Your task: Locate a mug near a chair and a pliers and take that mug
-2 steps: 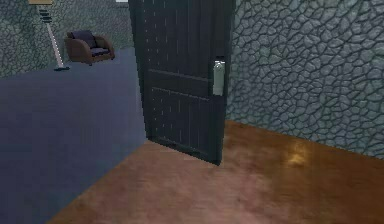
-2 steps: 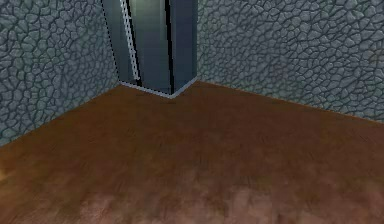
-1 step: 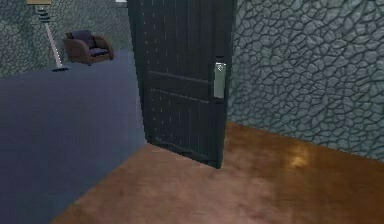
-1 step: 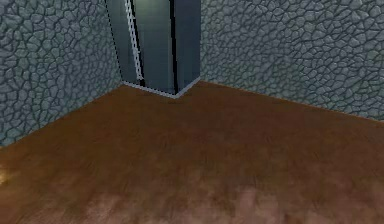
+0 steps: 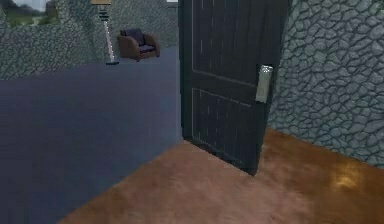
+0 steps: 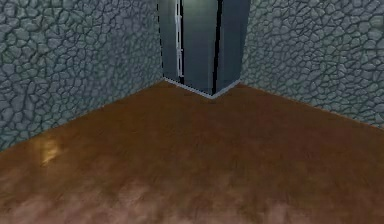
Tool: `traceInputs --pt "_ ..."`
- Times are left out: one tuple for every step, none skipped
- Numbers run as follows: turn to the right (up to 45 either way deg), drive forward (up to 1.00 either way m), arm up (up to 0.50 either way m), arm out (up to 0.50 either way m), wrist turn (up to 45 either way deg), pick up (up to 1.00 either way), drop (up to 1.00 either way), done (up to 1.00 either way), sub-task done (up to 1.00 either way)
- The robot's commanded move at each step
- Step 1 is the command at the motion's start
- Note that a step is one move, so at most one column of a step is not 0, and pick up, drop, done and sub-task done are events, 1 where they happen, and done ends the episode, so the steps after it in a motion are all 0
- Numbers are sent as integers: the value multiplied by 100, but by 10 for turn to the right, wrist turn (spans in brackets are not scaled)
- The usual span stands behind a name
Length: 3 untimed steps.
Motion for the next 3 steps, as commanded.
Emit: traceInputs --pt "0 40 0 0 0 0 0 0 0" --pt "-450 0 0 0 0 0 0 0 0" --pt "-90 0 0 0 0 0 0 0 0"
